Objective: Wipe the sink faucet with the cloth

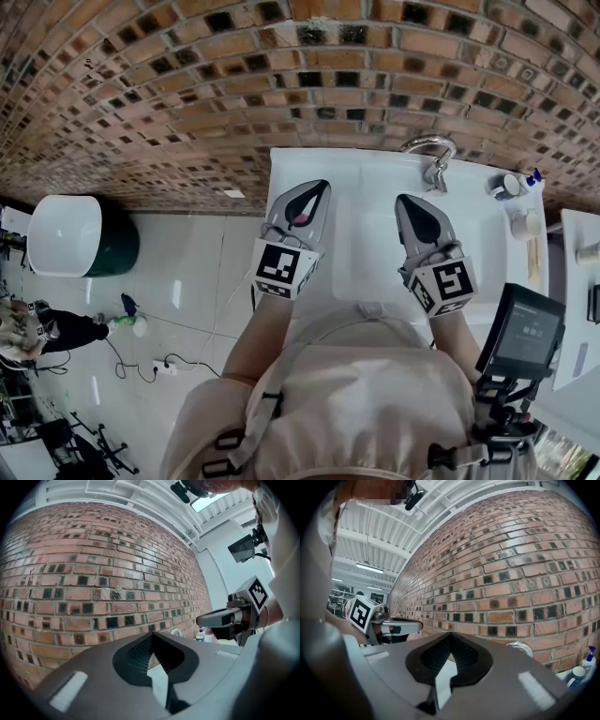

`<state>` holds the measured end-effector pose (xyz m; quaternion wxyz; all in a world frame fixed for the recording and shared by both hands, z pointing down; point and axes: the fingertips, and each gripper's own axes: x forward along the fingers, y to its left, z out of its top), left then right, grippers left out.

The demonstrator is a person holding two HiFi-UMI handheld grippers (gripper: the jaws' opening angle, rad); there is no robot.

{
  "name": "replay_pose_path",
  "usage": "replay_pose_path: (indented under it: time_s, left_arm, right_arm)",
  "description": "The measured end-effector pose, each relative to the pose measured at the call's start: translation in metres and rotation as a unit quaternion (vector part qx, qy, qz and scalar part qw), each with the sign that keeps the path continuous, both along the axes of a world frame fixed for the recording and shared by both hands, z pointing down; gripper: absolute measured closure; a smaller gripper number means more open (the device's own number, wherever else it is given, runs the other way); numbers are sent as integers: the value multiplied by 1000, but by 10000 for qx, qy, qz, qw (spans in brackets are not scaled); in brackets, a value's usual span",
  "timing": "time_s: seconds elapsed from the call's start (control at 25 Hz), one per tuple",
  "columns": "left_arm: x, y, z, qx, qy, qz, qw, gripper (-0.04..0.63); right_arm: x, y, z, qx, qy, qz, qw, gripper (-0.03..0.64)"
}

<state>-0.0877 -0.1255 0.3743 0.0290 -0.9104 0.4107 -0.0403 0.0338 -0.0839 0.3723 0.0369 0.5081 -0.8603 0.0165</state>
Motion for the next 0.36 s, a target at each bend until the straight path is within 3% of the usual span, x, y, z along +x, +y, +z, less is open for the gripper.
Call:
replay_pose_path:
  time_s: [0.36]
  left_arm:
    - [-5, 3, -3, -43, 19, -76, 10000, 591]
  right_arm:
    - [-6, -4, -1, 13, 22, -130, 9999, 630]
